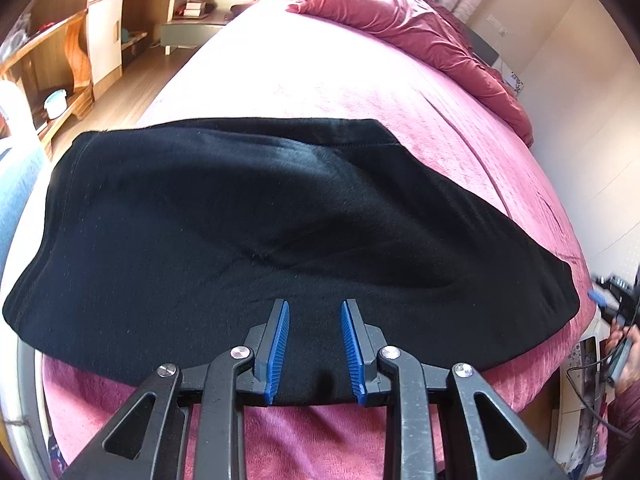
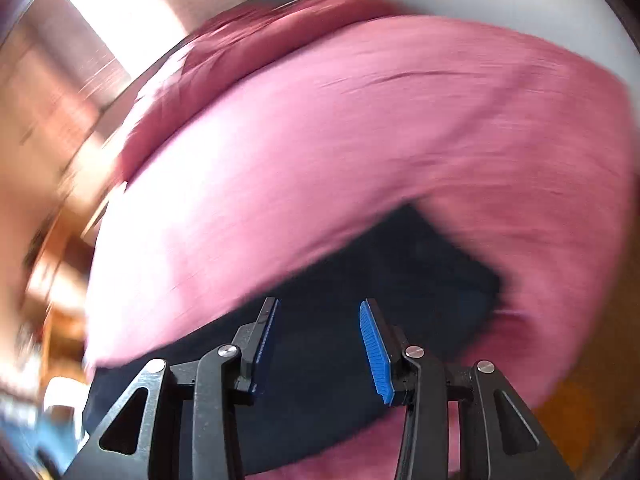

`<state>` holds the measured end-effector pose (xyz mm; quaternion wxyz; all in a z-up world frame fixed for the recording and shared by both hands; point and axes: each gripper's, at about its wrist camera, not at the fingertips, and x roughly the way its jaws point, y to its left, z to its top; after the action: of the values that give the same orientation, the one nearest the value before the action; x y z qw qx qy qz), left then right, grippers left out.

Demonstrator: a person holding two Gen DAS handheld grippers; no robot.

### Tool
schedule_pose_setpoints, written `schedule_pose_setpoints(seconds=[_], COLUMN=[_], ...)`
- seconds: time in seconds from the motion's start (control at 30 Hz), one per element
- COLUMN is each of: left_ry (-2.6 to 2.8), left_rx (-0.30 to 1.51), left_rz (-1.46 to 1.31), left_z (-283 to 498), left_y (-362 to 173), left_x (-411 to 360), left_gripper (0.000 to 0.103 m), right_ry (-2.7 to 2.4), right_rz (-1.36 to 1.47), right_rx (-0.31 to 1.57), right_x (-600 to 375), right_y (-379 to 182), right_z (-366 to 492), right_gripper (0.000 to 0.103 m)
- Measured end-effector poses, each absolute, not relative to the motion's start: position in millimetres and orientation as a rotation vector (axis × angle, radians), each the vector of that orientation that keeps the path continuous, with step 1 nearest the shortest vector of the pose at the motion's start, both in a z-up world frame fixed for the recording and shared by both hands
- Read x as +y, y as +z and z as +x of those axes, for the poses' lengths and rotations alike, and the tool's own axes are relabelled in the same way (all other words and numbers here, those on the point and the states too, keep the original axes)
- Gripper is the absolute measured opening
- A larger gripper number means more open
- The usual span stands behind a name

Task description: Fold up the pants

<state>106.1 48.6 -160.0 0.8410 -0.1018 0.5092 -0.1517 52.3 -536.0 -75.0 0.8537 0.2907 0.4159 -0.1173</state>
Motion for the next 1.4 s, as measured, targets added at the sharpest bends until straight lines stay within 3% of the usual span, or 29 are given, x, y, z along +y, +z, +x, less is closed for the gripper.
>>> schedule_pose_setpoints(seconds=[0.33, 0.6, 0.7, 0.73, 0.77, 0.93, 1.13, 1.3, 1.4], left_ry=[-0.323, -0.328, -0.331, -0.332, -0.332, -0.312, -0.281, -0.271, -0.238], left_rx=[1.062, 1.04, 1.035, 1.033, 1.032, 1.034, 1.101, 1.097, 1.059], left_rz=[-0.223, -0.224, -0.227, -0.228, -0.227, -0.222, -0.209, -0.279, -0.39], left_z=[110.8, 118.1, 120.3, 121.5, 124.3, 126.7, 128.8, 130.2, 117.7], left_y=[-163.3, -164.7, -166.7, -167.0, -166.8, -171.1, -190.8, -180.4, -168.8], left_x=[64.0, 74.0, 80.5, 83.0, 82.5, 85.9, 86.9, 94.1, 126.0], left_gripper=[0.027, 0.027, 0.027, 0.027, 0.027, 0.027, 0.027, 0.03, 0.032], right_ry=[0.587, 0.657, 0.645, 0.647, 0.651, 0.61, 0.501, 0.485, 0.472], right_rz=[0.429, 0.34, 0.293, 0.286, 0.277, 0.263, 0.22, 0.243, 0.245], right_rx=[1.128, 1.295, 1.351, 1.36, 1.361, 1.193, 1.259, 1.245, 1.223], right_x=[-245.3, -163.8, -145.8, -139.6, -136.3, -144.3, -140.7, -141.8, -145.1], right_y=[-97.6, -142.1, -161.4, -165.7, -166.5, -138.6, -171.5, -163.5, -149.9], right_z=[227.4, 294.0, 308.2, 310.3, 309.9, 308.3, 312.4, 311.4, 304.0], right_gripper=[0.043, 0.043, 0.03, 0.016, 0.01, 0.005, 0.005, 0.007, 0.024])
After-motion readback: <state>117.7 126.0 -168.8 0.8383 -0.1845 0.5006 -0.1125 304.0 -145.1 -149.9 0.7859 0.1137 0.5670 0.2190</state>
